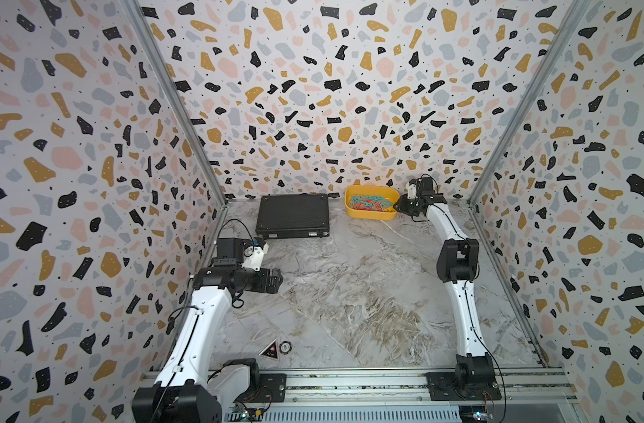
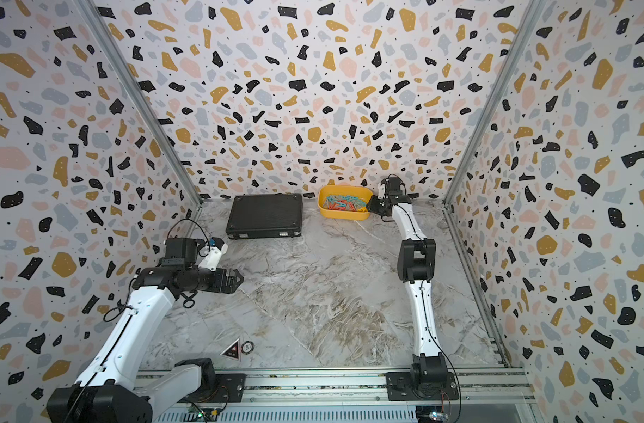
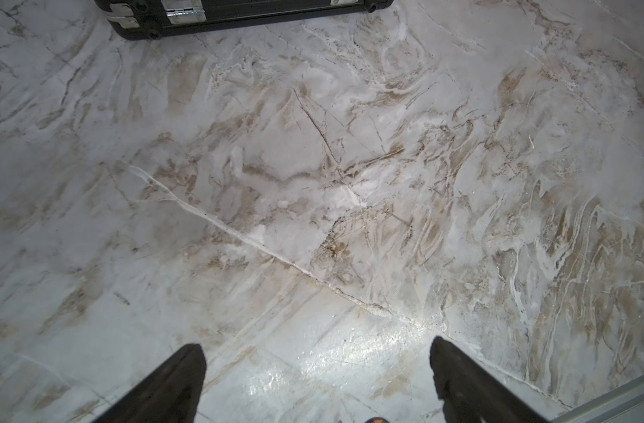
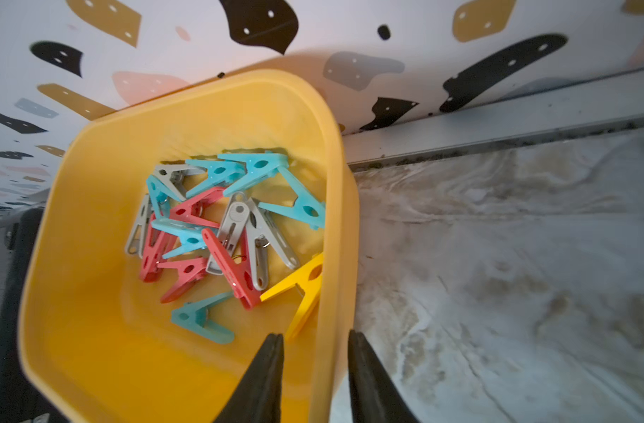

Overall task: Take the clothespins out of the storage box
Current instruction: Move the storage box to the center of the board.

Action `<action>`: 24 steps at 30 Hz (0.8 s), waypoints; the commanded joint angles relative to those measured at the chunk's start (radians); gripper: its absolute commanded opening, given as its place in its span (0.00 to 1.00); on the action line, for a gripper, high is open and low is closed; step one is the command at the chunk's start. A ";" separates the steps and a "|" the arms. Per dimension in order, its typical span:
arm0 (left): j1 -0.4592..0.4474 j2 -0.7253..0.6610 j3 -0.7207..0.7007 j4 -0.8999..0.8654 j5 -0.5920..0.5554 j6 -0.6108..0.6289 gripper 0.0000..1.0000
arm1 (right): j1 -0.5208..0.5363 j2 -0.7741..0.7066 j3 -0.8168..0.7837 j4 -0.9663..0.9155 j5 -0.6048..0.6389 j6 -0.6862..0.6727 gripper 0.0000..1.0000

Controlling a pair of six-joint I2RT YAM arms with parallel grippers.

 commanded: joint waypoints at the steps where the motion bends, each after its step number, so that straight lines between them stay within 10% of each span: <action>1: -0.003 -0.014 -0.012 0.023 0.005 0.010 1.00 | 0.003 -0.012 0.029 -0.029 0.031 -0.005 0.25; 10: -0.003 -0.014 -0.013 0.024 0.003 0.013 1.00 | 0.004 -0.127 -0.034 -0.098 0.029 -0.032 0.00; 24: -0.003 -0.018 -0.020 0.020 0.003 0.021 1.00 | 0.096 -0.577 -0.573 -0.273 0.143 -0.111 0.00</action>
